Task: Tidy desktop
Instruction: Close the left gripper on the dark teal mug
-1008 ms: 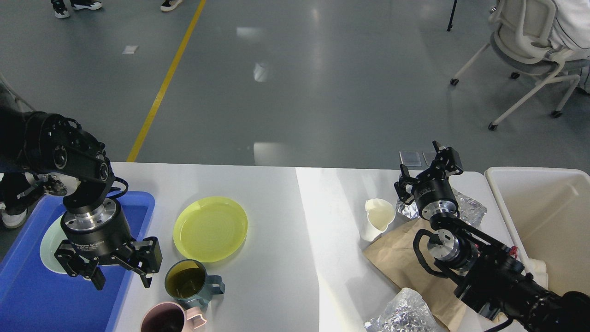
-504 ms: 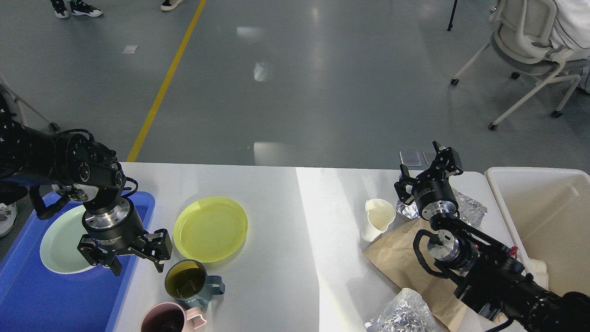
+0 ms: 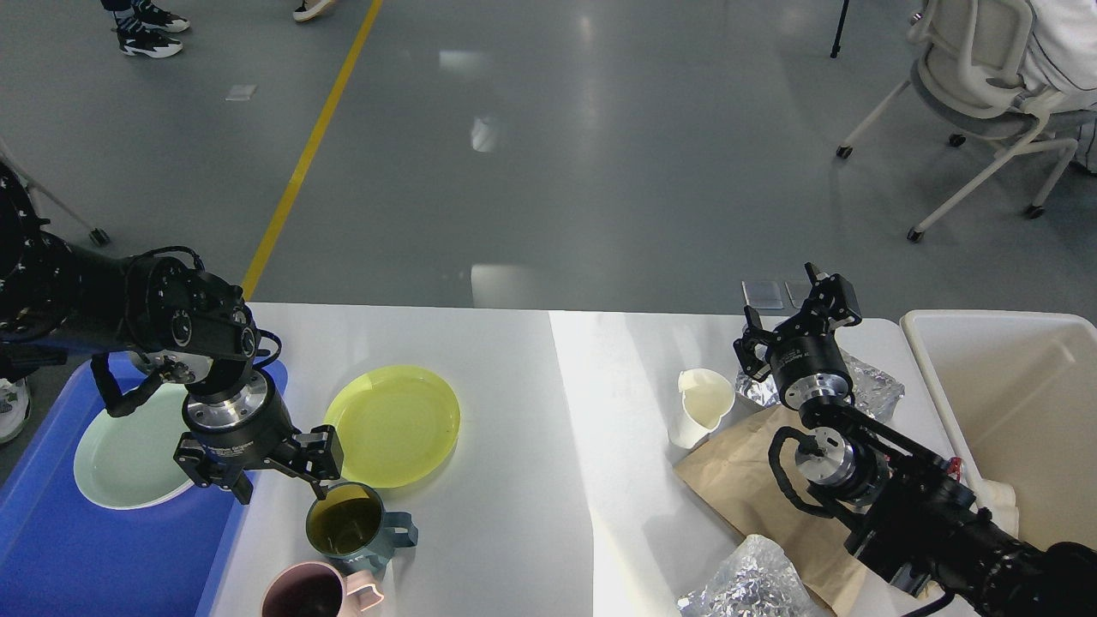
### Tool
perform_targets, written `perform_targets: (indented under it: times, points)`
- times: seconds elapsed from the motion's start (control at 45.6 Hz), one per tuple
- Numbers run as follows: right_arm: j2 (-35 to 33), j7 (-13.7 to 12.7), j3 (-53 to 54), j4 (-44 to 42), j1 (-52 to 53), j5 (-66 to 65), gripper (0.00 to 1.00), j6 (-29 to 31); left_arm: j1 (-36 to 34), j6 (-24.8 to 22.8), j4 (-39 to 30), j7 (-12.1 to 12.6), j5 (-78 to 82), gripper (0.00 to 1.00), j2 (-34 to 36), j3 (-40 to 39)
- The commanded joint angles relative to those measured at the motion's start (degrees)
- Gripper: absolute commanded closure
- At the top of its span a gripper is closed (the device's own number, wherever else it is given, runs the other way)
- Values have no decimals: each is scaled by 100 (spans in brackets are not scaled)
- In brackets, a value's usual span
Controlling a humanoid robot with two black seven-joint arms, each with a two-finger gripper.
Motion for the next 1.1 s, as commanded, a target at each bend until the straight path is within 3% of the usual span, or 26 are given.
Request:
perform_targets:
  times: [0.0, 0.285, 0.46, 0.592, 0.811, 1.008, 1.074]
  points:
    - [0, -1, 0, 2, 0, 0, 0, -1, 74, 9, -18, 302, 0, 18, -1, -244]
    - [0, -1, 0, 2, 0, 0, 0, -1, 601, 273, -53, 1058, 27, 19, 8, -868]
    - [0, -1, 0, 2, 0, 0, 0, -1, 785, 703, -53, 1252, 62, 19, -1, -1018]
    - [0, -1, 0, 2, 0, 0, 0, -1, 786, 721, -53, 1428, 88, 19, 8, -1018]
    - [0, -1, 0, 2, 0, 0, 0, -1, 865, 852, -53, 1481, 106, 19, -10, -1009]
    - [0, -1, 0, 2, 0, 0, 0, -1, 1233, 1783, -53, 1481, 106, 19, -124, -1009]
    - [0, -1, 0, 2, 0, 0, 0, -1, 1287, 1890, -53, 1481, 106, 19, -133, -1009]
